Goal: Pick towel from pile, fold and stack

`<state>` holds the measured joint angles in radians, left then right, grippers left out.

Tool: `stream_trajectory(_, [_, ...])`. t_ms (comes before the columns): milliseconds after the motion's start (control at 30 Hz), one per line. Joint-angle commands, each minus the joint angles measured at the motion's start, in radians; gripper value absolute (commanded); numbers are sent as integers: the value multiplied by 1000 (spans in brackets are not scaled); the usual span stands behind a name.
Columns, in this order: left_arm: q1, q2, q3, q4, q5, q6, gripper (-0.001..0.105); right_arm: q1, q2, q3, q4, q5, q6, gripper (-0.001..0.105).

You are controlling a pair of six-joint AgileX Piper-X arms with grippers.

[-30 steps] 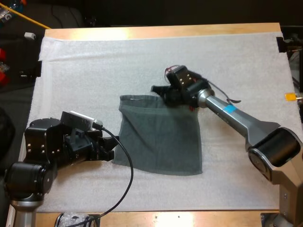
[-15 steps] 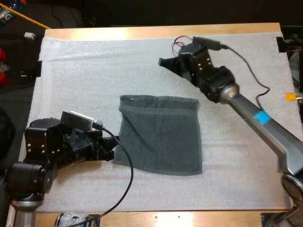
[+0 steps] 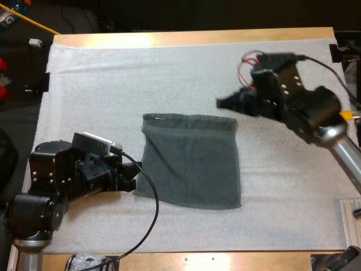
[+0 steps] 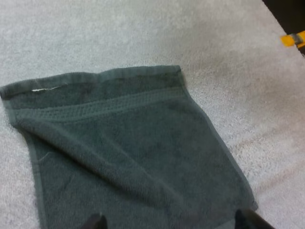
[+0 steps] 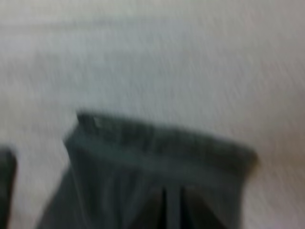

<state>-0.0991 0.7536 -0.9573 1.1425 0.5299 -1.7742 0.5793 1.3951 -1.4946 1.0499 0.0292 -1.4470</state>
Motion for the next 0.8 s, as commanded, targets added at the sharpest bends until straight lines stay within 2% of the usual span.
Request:
stream_trajectory(0, [-10, -4, -6, -11, 5, 2, 53, -6, -39, -4, 73, -3, -26, 25])
stream_trajectory(100, [-11, -4, -6, -11, 5, 2, 53, -6, -118, 11, 145, 14, -30, 50])
stream_trajectory(200, [-11, -4, -6, -11, 5, 2, 53, -6, -194, 34, 223, 55, -30, 63])
stream_trajectory(300, [-11, -4, -6, -11, 5, 2, 53, -6, -277, 75, 294, 64, -30, 63])
stream_trajectory(467, [-11, -4, -6, -4, 5, 2, 53, -6, -405, 198, 333, 64, 4, 63])
stream_trajectory(633, [-11, -4, -6, 21, 5, 2, 53, -6, -525, 380, 319, 59, 96, 63])
stream_trajectory(767, [-11, -4, -6, 40, 5, 2, 53, -6, -587, 533, 247, -15, 154, 63])
